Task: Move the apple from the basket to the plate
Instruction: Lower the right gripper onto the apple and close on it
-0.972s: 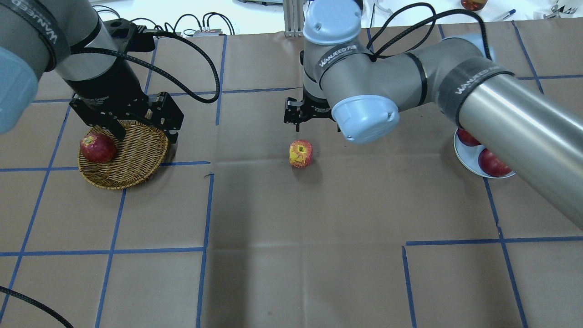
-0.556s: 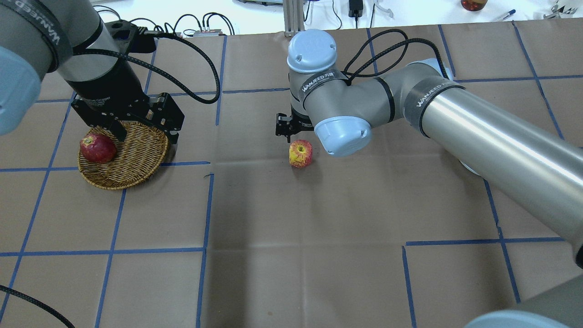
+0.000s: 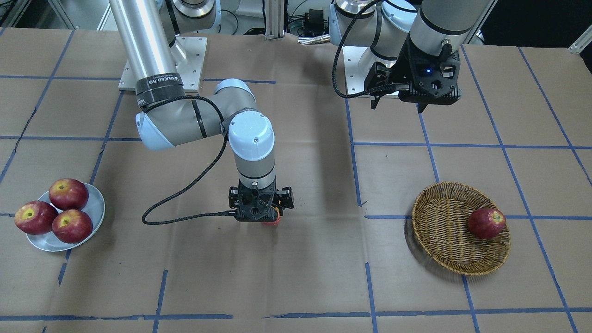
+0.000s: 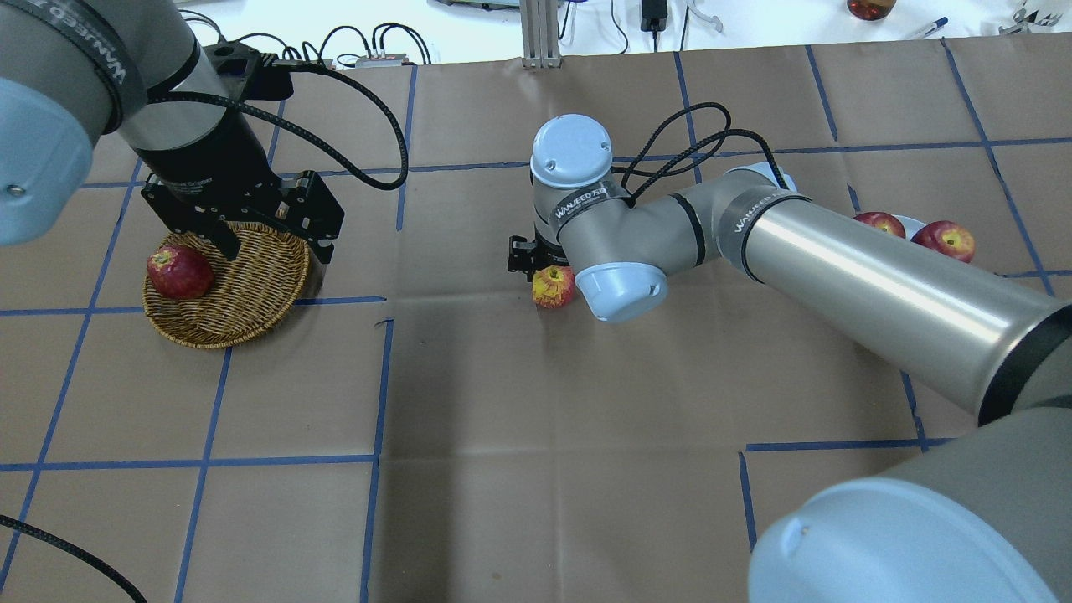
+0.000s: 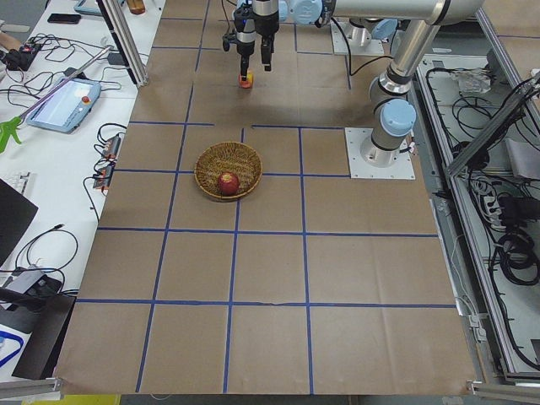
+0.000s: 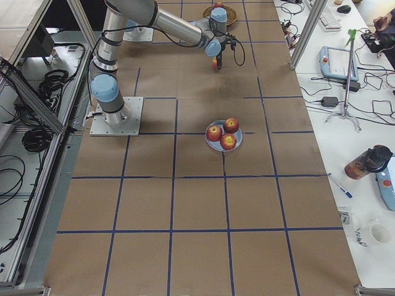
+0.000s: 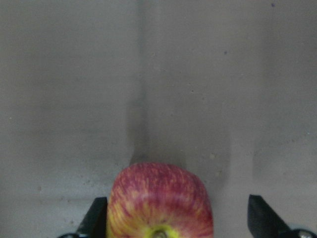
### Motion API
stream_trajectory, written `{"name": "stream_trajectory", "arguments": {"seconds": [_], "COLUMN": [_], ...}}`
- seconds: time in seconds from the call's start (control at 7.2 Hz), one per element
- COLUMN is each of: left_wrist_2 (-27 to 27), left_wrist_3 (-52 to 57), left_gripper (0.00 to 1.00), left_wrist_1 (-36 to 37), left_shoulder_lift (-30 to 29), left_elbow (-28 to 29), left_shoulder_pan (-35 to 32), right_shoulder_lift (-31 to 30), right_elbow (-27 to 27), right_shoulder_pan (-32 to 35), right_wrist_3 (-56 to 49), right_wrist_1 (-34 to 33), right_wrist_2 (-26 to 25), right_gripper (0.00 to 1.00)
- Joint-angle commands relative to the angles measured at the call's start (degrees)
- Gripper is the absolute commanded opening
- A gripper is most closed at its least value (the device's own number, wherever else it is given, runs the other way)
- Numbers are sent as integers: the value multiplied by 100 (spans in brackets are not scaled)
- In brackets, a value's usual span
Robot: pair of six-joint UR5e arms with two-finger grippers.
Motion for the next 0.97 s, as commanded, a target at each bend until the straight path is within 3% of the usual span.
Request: {"name": "stream_trajectory", "arguments": {"seconds": [0.0,0.14,0.28,0.42,0.83], "left_wrist_2": [-2,-19,-11,-19,-19], "left_wrist_3": [-3,-12,-12,-12,-12], "left_gripper": [99,99,99,99,99], "left_wrist_1": [58,58,58,58,102], "left_shoulder_lift": [-5,-5,4,4,4], "left_elbow": [-37,-46,-54,-55,-81], "left_shoulder_pan": [0,0,0,0,0], "right_shoulder_lift": [195,186,169,108,-225], "right_elbow": [13,13,13,-13,-92], "right_shoulder_pan": [126,126,126,117,-66], "right_wrist_3": [9,9,0,-26,-88], "right_wrist_1": [-244,-236,-218,-166,87], "right_wrist_2": [-18,-27,-36,-27,-27], "right_gripper": [100,90,69,59,55]}}
